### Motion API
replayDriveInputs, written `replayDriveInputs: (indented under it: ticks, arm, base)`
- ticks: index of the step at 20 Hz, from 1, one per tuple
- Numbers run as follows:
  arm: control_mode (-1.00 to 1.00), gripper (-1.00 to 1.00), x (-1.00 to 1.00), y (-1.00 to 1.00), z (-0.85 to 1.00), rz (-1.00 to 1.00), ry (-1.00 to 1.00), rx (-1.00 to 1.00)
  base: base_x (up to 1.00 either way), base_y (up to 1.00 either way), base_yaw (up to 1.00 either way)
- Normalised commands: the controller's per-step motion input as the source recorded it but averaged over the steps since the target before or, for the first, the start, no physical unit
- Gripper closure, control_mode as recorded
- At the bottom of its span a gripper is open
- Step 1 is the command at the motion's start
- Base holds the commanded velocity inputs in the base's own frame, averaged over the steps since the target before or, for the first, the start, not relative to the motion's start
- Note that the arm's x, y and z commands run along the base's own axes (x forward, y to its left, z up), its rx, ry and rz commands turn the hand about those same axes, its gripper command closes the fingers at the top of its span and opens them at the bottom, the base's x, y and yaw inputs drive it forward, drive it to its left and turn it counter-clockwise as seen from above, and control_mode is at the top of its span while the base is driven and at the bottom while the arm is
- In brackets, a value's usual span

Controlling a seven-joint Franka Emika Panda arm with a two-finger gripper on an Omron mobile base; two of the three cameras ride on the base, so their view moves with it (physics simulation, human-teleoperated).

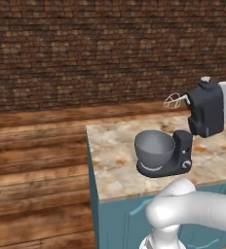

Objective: Close the stand mixer head.

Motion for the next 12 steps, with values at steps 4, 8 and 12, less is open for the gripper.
replayDriveInputs:
  ticks: [4,8,12]
  arm:
    - [-1.00,-1.00,-0.08,1.00,0.22,0.17,-0.10,-0.31]
    - [-1.00,-1.00,-0.07,1.00,0.34,0.19,0.00,-0.30]
    - [-1.00,-1.00,0.10,1.00,0.43,0.22,0.01,-0.34]
  base:
    - [0.00,0.00,0.00]
    - [0.00,0.00,0.00]
    - [0.00,0.00,0.00]
